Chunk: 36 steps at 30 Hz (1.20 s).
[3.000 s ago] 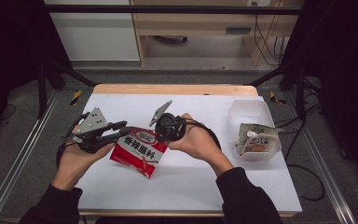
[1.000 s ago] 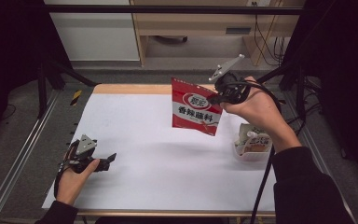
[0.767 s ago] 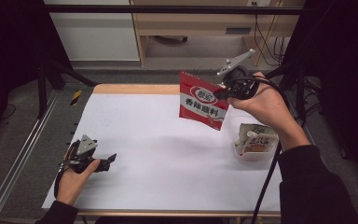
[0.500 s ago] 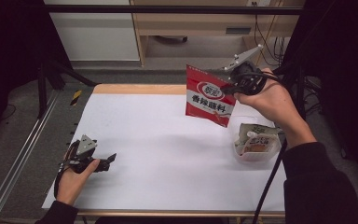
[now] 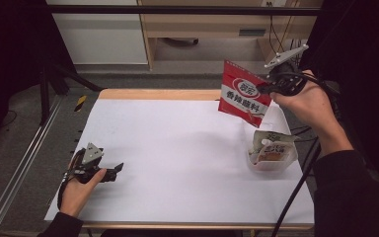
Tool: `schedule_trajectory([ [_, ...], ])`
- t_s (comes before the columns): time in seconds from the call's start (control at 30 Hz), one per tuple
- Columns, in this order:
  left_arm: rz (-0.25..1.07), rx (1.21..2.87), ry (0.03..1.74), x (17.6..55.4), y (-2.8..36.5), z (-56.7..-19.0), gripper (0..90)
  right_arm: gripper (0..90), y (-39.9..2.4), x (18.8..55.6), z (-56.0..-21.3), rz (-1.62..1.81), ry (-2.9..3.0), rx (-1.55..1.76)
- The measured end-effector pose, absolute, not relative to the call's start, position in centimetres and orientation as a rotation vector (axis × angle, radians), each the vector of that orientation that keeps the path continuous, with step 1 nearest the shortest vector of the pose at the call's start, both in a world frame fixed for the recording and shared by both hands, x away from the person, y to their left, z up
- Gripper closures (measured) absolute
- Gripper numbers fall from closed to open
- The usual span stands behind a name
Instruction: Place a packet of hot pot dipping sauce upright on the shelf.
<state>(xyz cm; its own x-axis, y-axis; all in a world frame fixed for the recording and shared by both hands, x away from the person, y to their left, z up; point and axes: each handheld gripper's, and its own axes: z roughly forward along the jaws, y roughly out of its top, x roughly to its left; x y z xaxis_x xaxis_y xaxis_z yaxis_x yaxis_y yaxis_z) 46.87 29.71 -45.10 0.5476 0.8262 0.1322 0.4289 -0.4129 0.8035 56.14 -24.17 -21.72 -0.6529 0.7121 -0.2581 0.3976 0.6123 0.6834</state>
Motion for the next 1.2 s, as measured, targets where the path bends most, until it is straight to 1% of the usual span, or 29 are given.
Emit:
schedule_trajectory([
  [0.47, 0.682, 2.058, 1.011, 46.9, 29.7, -45.2, 6.1, 89.8, -28.3, 57.2, -23.0, 0.781, 2.302, 0.928],
  [1.2, 0.683, 2.060, 1.021, 46.8, 29.7, -45.3, 6.1, 89.8, -31.9, 57.3, -25.3, 0.760, 2.307, 0.987],
])
